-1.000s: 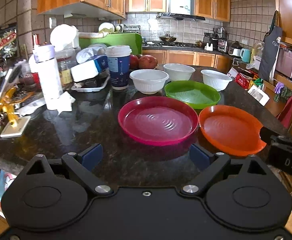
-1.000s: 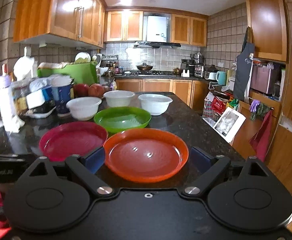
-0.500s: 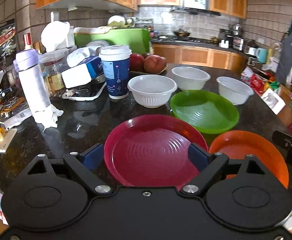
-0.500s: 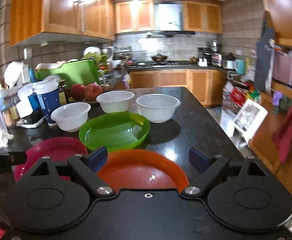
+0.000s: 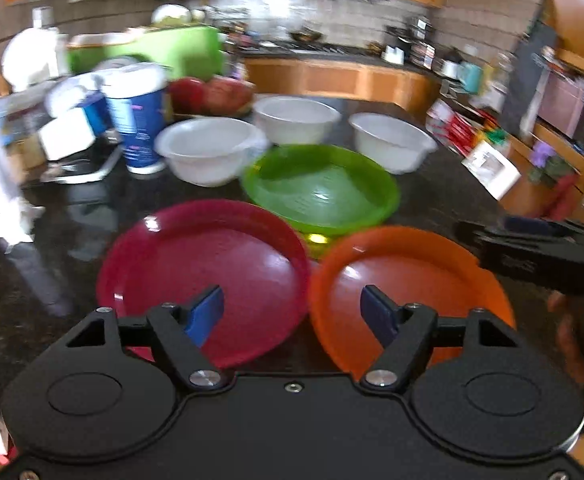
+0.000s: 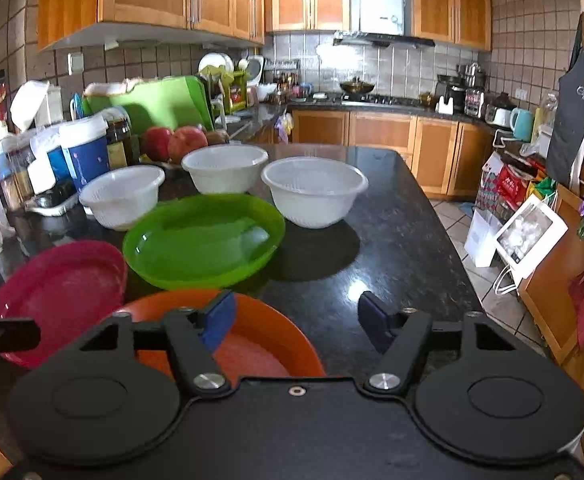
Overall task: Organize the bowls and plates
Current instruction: 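Reach the right gripper to the orange plate rim and grasp it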
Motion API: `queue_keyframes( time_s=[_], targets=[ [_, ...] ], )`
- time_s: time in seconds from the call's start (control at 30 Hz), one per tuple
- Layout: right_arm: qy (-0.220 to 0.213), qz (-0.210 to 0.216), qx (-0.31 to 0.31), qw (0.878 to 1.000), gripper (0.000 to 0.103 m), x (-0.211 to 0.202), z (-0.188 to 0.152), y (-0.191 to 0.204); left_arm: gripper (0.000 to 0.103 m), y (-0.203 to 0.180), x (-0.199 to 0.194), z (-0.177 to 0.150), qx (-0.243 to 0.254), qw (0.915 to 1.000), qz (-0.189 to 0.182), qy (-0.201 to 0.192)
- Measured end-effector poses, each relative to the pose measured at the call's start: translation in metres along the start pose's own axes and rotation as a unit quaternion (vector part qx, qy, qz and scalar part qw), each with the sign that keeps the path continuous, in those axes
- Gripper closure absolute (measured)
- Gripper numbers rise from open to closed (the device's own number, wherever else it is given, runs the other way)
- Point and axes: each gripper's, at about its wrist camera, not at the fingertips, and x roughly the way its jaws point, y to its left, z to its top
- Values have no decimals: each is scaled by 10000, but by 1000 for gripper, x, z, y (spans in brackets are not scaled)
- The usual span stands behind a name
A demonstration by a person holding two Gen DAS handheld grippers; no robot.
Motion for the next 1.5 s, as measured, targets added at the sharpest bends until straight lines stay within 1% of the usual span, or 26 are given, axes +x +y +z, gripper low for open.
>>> queue_keyframes(
  time_s=[0.1, 0.17, 0.33, 0.47, 0.53, 0.6, 0.73, 0.77, 0.83, 0.97, 1.13, 1.17, 1.23, 1.27, 1.3, 1.4, 1.47, 1.5],
  targets=[
    [167, 82, 57, 9998, 44, 7, -5, -9, 30, -13, 5, -5, 265, 9994, -106, 170],
    [219, 113, 103, 9996, 45, 9, -10, -12, 32, -19, 9, -8, 398, 9986, -156, 296],
    [281, 116, 157, 9994, 48, 14, -15, -15, 33, -27, 19, -15, 404, 9971, -243, 599],
    [286, 173, 151, 9993, 49, 15, -20, -14, 33, -25, 21, -19, 363, 9974, -183, 598],
    [288, 120, 149, 9994, 49, 14, -22, -13, 34, -26, 23, -18, 365, 9974, -174, 601],
    [287, 89, 201, 9993, 53, 14, -25, -14, 34, -27, 25, -19, 346, 9973, -213, 614],
    [285, 9, 320, 9991, 53, 13, -28, -16, 35, -28, 34, -21, 308, 9972, -223, 639],
    [260, -21, 334, 9991, 53, 12, -29, -16, 37, -27, 37, -21, 316, 9969, -249, 676],
    [191, -159, 353, 9991, 53, 12, -29, -15, 38, -27, 40, -21, 324, 9966, -296, 697],
    [5, -288, 433, 9986, 53, 11, -30, -14, 38, -28, 41, -20, 385, 9968, -339, 618],
    [26, -205, 391, 9990, 54, 14, -29, -14, 40, -27, 42, -18, 311, 9967, -417, 621],
    [70, -164, 376, 9991, 58, 15, -29, -13, 40, -26, 43, -18, 291, 9967, -427, 627],
    [203, -37, 346, 9992, 68, 18, -30, -13, 41, -25, 43, -18, 257, 9968, -423, 632],
    [267, 9, 334, 9991, 76, 20, -30, -12, 43, -25, 43, -17, 229, 9969, -413, 629],
    [311, 22, 312, 9990, 82, 22, -31, -12, 44, -24, 44, -17, 198, 9971, -396, 615],
    [306, 51, 218, 9993, 90, 22, -34, -10, 48, -24, 45, -16, 167, 9975, -358, 583],
    [300, 13, 156, 9994, 91, 21, -34, -9, 54, -24, 45, -16, 102, 9980, -292, 560],
    [299, 2, 143, 9995, 91, 20, -34, -9, 55, -24, 45, -16, 91, 9981, -261, 549]
  ],
)
